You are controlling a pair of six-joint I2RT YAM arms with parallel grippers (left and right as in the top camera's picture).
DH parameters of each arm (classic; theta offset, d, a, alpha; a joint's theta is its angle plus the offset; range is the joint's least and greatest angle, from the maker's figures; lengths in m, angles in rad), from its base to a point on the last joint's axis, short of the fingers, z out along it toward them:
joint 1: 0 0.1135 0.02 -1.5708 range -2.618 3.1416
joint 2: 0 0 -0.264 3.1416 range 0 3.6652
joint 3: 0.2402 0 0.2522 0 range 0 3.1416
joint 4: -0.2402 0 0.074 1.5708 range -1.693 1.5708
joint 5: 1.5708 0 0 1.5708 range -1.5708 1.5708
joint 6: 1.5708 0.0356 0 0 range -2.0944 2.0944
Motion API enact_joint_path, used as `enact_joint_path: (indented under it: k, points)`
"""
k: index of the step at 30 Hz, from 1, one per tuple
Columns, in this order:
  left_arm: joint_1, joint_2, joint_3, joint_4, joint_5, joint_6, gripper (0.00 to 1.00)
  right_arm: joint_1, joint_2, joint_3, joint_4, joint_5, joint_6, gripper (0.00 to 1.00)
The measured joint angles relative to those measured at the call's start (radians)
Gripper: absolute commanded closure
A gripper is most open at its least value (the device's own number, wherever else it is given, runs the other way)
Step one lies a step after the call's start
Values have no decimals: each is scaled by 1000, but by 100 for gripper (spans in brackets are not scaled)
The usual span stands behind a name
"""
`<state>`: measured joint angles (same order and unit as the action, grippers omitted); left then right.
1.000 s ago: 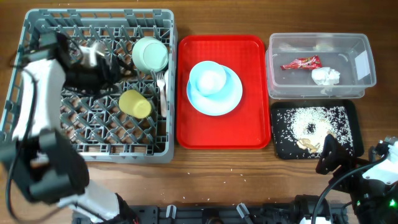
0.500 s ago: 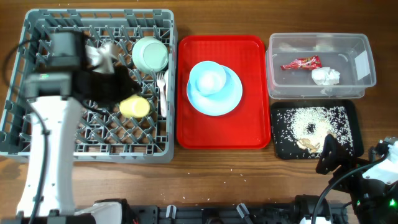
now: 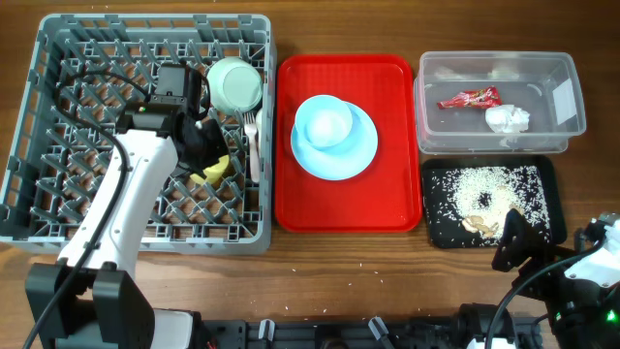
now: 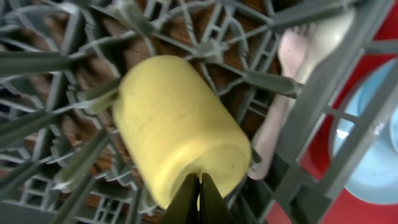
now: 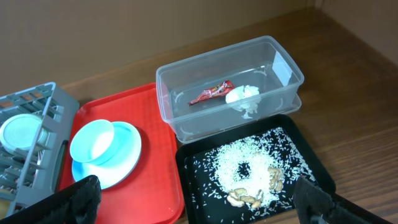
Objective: Sort waste into correct bins and load items into the dishwasher rack
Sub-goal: 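Lower the yellow cup into the rack and open the left gripper, then grasp the light-blue bowl on the plate with the left gripper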
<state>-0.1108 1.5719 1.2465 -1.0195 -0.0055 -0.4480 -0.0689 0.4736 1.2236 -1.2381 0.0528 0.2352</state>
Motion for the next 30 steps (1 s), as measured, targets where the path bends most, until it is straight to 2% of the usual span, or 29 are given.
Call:
enact_joint_path:
  k: [3, 7, 10, 14, 19, 26, 30]
  points:
    - [16, -9, 43, -21, -108, -14, 94, 0, 0, 0, 0, 0, 0, 0]
    - [26, -63, 83, -33, -163, -31, 87, 0, 0, 0, 0, 0, 0, 0]
    - [12, -145, 107, -34, -132, -56, 77, 0, 0, 0, 0, 0, 0, 0]
    - [-87, -196, 115, 0, -24, -71, 75, 0, 0, 0, 0, 0, 0, 0]
    - [-229, -129, 115, 63, -46, -74, 74, 0, 0, 0, 0, 0, 0, 1]
    - [-307, 48, 115, 105, -77, -74, 73, 0, 0, 0, 0, 0, 0, 0]
    - [-338, 100, 115, 146, -186, -92, 73, 0, 0, 0, 0, 0, 0, 0]
